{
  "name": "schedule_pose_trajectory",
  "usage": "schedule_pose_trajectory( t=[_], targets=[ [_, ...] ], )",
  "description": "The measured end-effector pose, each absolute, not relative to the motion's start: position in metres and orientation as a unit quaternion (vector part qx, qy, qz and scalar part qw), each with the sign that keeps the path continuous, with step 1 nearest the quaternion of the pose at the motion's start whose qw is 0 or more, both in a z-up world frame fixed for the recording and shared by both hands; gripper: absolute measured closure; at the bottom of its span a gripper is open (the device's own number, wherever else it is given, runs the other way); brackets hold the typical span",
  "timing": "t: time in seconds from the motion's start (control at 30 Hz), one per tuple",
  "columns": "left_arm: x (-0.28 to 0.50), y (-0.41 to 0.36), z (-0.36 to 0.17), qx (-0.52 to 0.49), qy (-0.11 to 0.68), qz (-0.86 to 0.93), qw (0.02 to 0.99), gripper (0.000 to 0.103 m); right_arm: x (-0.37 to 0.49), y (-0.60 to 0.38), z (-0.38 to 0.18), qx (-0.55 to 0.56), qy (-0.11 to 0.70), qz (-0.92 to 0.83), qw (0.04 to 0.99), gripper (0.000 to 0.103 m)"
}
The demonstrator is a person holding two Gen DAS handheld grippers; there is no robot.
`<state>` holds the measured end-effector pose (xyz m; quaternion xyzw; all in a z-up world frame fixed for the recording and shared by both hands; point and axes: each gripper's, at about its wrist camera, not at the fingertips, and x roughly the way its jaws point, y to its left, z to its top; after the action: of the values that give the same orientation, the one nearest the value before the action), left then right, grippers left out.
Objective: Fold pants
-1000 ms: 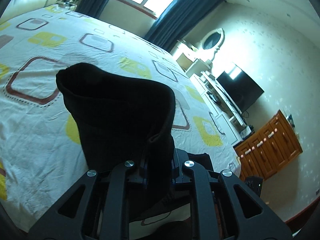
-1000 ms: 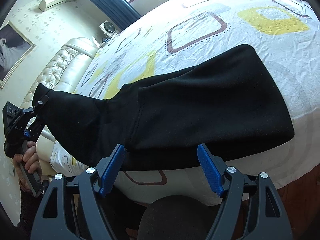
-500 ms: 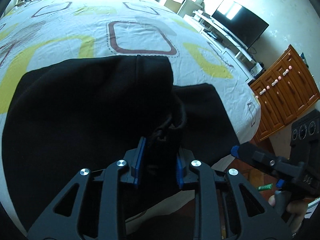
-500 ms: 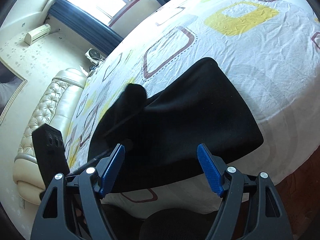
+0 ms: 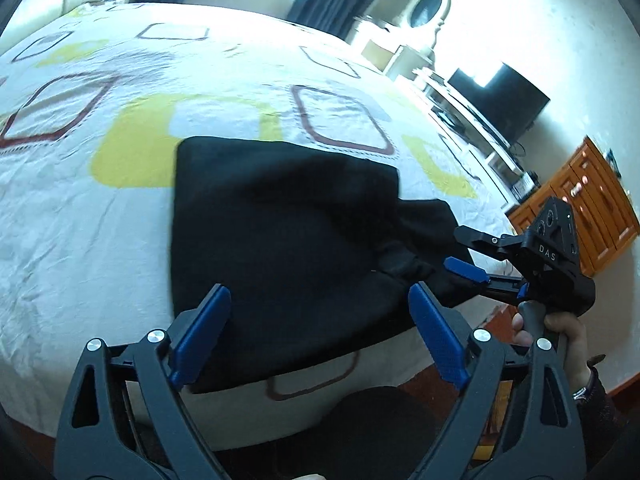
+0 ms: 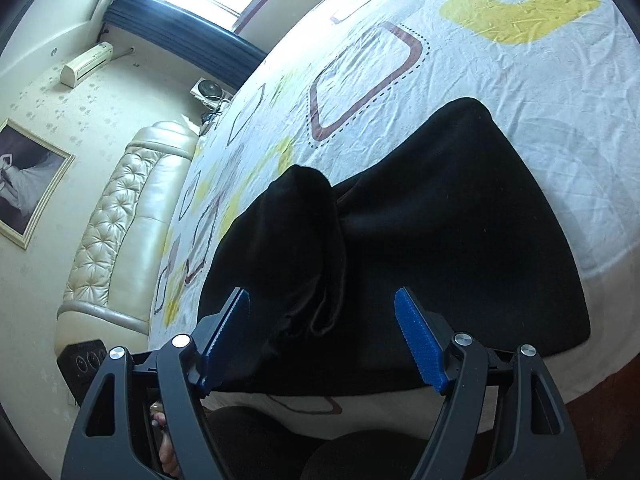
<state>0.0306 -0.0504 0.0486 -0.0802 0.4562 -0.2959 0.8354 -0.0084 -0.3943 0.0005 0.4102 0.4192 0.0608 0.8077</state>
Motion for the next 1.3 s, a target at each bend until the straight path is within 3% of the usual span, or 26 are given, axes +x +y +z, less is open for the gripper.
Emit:
schedule_pose_trajectory(
  t=[0.33, 0.37, 0.4, 0.43, 0.6, 0.93, 1.3],
  targets=[
    [0.075, 0.039, -0.007, -0.207, 0.540, -0.200, 0.791, 0.013, 0.044, -0.364, -0.035, 0.461, 0.474, 0.169, 0.731, 0.031],
    [0.077, 0.040, -0.009, -0.225, 0.543, -0.198, 0.785, 0.013, 0.045, -0.362, -0.035, 0.457, 0.475, 0.166, 0.734, 0.038],
    [0.079, 0.041, -0.012, -0.235, 0.545, -0.195, 0.781, 0.012, 0.044, -0.360, -0.038, 0.448, 0.485, 0.164, 0.733, 0.062],
    [0.080, 0.042, -0.013, -0.241, 0.545, -0.192, 0.780, 0.012, 0.044, -0.358, -0.042, 0.439, 0.499, 0.160, 0.730, 0.075],
    [0.081, 0.042, -0.014, -0.241, 0.544, -0.192, 0.780, 0.011, 0.041, -0.353, -0.041, 0.424, 0.502, 0.153, 0.738, 0.087],
    [0.080, 0.034, -0.014, -0.238, 0.546, -0.200, 0.778, 0.006, 0.027, -0.362, 0.034, 0.382, 0.441, 0.182, 0.792, 0.091],
    [0.075, 0.018, -0.017, -0.223, 0.557, -0.230, 0.766, 0.006, -0.011, -0.442, 0.024, 0.409, 0.422, 0.092, 0.804, 0.091]
  ],
)
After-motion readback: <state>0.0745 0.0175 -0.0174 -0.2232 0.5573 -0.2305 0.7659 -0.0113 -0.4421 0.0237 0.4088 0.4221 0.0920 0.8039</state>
